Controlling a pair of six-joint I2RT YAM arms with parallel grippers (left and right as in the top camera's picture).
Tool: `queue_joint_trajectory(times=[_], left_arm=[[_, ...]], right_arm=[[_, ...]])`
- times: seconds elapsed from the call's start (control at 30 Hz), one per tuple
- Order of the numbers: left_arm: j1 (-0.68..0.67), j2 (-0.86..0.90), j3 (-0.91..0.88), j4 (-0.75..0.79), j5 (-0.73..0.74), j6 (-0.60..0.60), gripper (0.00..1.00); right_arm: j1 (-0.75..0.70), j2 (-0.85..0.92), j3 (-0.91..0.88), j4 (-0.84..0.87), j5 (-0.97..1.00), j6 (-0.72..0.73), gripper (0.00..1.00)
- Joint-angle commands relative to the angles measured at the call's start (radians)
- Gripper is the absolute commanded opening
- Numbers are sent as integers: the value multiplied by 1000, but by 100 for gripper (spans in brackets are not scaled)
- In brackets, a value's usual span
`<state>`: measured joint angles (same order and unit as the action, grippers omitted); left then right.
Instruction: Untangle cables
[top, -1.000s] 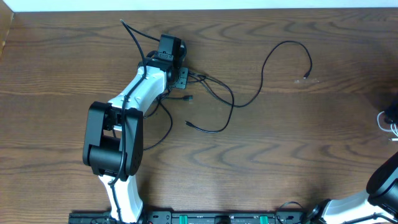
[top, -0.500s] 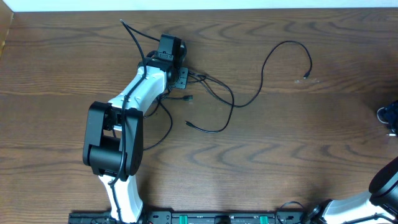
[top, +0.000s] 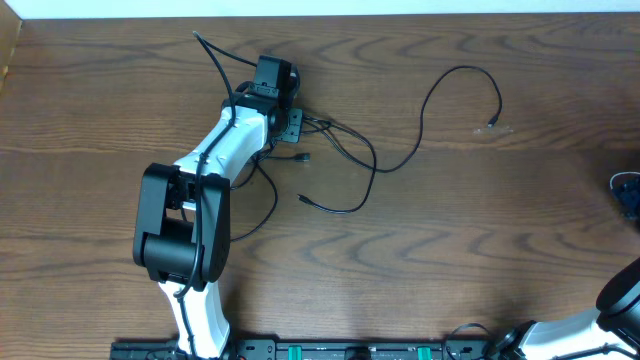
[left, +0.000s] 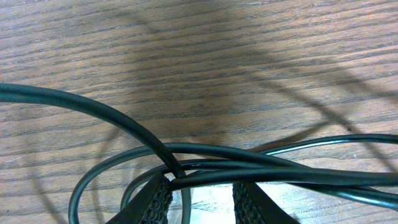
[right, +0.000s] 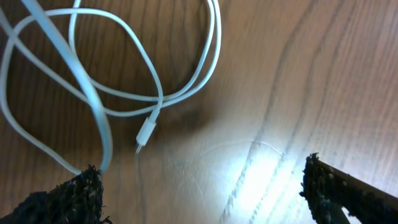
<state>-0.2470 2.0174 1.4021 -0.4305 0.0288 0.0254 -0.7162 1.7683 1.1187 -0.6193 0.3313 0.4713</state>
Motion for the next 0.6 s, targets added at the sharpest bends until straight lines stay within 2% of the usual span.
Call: queue_joint_trajectory(times=[0.0, 0.57], left_arm=[[-2, -22, 10, -2, 14, -5, 33], [-2, -22, 10, -2, 14, -5, 33]], right_arm=[[-6, 1, -58, 48, 5, 22, 99], [-13, 1, -242, 388, -1, 22, 99]])
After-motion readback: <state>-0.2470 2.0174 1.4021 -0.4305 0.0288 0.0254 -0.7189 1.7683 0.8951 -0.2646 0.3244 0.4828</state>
